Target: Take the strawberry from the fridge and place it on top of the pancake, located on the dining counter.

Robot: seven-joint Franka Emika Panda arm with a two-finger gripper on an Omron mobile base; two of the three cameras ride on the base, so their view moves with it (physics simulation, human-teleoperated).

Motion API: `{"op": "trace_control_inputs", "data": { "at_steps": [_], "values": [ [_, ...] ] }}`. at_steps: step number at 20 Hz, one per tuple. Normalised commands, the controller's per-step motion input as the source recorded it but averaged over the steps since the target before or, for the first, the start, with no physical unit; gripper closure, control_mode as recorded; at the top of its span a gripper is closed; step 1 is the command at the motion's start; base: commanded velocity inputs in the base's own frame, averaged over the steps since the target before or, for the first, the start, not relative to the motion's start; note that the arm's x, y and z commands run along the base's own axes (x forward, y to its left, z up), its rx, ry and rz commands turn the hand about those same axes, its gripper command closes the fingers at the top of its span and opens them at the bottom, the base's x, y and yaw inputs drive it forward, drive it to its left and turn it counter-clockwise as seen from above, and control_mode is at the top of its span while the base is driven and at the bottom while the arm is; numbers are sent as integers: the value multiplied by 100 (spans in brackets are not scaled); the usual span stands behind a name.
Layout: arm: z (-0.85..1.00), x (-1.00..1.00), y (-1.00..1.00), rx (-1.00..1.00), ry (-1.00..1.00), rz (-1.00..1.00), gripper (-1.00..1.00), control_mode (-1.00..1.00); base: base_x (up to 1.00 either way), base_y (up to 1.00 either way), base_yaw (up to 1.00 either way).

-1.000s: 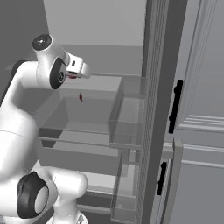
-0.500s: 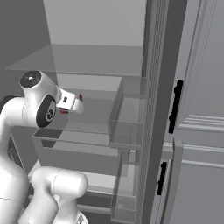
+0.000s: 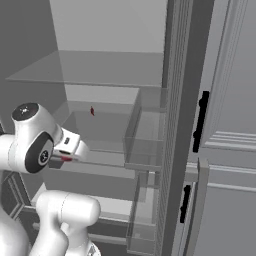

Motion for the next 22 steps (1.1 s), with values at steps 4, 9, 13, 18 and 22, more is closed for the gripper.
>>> {"op": "trace_control_inputs", "data": {
  "at_steps": [4,9,13,18,22],
  "values": [
    [-19,-28,-5,0,0,0,100,-100,0,0,0],
    [-1,0,0,0,0,0,100,-100,0,0,0],
    [-2,-12,0,0,0,0,100,-100,0,0,0],
    [-1,-12,0,0,0,0,100,100,-78,0,0],
    [0,0,0,0,0,0,100,100,-100,3,0]
  ]
}}
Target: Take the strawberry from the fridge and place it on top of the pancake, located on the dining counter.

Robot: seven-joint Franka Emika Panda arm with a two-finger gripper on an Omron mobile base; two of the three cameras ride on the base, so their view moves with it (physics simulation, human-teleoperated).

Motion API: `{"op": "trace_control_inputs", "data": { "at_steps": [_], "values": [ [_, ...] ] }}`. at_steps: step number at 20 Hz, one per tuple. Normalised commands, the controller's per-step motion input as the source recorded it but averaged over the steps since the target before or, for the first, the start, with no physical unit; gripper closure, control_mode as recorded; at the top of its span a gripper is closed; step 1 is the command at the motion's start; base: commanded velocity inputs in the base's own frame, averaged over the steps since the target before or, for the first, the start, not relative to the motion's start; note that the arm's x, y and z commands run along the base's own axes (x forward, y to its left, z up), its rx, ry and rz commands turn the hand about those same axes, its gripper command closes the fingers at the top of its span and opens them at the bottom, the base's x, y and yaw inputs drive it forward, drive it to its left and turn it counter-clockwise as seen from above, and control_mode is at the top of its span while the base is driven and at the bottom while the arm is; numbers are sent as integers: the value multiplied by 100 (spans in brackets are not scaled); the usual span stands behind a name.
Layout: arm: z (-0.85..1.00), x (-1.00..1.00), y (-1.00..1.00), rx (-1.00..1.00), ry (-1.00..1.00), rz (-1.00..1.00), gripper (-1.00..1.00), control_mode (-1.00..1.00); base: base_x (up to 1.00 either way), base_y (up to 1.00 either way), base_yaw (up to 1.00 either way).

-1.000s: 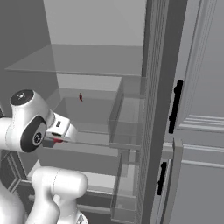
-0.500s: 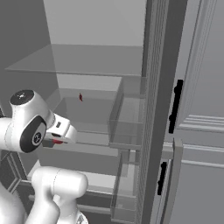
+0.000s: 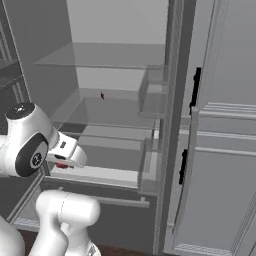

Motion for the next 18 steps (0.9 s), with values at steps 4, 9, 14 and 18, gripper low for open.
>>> {"op": "trace_control_inputs", "data": {
  "at_steps": [4,9,14,18],
  "values": [
    [0,0,0,0,0,0,100,100,-100,3,0],
    [0,0,0,0,0,0,100,100,-100,0,-1],
    [0,0,0,0,0,0,100,100,-100,0,-1],
    [0,0,0,0,0,0,100,100,-100,0,0]
  ]
}}
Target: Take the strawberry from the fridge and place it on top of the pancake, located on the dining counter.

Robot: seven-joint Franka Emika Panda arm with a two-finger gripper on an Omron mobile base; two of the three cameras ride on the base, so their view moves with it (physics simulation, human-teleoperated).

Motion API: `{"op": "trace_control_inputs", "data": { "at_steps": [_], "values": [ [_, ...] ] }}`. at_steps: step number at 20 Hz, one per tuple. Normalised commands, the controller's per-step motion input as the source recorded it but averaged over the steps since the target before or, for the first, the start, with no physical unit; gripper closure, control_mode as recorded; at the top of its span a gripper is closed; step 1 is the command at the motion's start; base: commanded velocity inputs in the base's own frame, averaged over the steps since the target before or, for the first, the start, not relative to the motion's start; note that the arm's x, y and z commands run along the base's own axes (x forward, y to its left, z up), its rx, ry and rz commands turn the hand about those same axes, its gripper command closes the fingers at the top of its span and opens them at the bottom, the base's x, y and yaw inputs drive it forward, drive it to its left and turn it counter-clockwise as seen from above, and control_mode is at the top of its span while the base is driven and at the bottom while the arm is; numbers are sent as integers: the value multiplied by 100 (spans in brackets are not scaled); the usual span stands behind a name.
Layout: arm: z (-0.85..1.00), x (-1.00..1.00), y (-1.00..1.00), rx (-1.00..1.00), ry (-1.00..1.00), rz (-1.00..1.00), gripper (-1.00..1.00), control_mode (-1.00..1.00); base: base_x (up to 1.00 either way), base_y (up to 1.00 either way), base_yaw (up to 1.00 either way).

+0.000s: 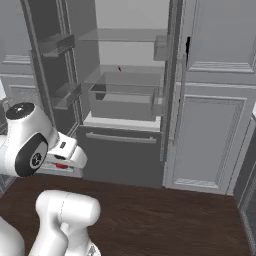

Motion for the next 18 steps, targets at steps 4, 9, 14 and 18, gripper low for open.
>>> {"op": "trace_control_inputs", "data": {
  "at_steps": [4,9,14,18],
  "values": [
    [0,0,0,0,0,0,100,100,-100,0,0],
    [0,0,0,0,0,0,100,100,-100,0,0],
    [0,0,0,0,0,0,100,100,-100,0,9],
    [0,0,0,0,0,0,100,100,-100,0,28]
  ]
}}
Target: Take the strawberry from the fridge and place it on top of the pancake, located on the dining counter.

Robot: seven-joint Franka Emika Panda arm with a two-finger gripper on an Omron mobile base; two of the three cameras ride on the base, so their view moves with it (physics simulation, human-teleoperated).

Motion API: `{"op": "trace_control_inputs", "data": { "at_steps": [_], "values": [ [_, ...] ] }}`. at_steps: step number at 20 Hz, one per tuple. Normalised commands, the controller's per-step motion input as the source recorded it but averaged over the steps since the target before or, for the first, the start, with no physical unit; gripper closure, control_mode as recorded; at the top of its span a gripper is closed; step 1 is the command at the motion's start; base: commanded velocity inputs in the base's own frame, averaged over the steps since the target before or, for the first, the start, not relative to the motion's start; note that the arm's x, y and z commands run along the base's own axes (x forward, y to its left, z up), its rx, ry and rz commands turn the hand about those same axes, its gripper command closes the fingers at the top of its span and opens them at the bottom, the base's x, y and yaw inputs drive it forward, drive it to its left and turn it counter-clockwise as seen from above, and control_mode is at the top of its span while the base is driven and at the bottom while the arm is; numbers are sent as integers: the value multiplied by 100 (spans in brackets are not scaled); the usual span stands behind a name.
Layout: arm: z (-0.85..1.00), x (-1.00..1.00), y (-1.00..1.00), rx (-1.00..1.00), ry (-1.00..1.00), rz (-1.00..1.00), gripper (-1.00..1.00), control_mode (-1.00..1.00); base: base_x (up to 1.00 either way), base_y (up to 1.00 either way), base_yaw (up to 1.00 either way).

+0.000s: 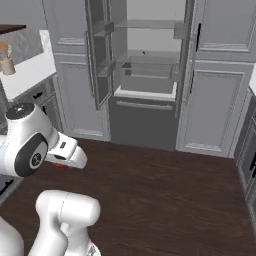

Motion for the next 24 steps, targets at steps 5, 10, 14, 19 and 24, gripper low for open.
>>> {"op": "trace_control_inputs", "data": {
  "at_steps": [5,10,14,19,24],
  "values": [
    [0,0,0,0,0,0,100,100,-79,14,77],
    [0,0,0,0,0,0,100,100,-28,42,100],
    [0,0,0,0,0,0,100,100,-24,56,96],
    [0,0,0,0,0,0,100,100,7,53,89],
    [0,0,0,0,0,0,100,100,84,47,47]
  ]
}}
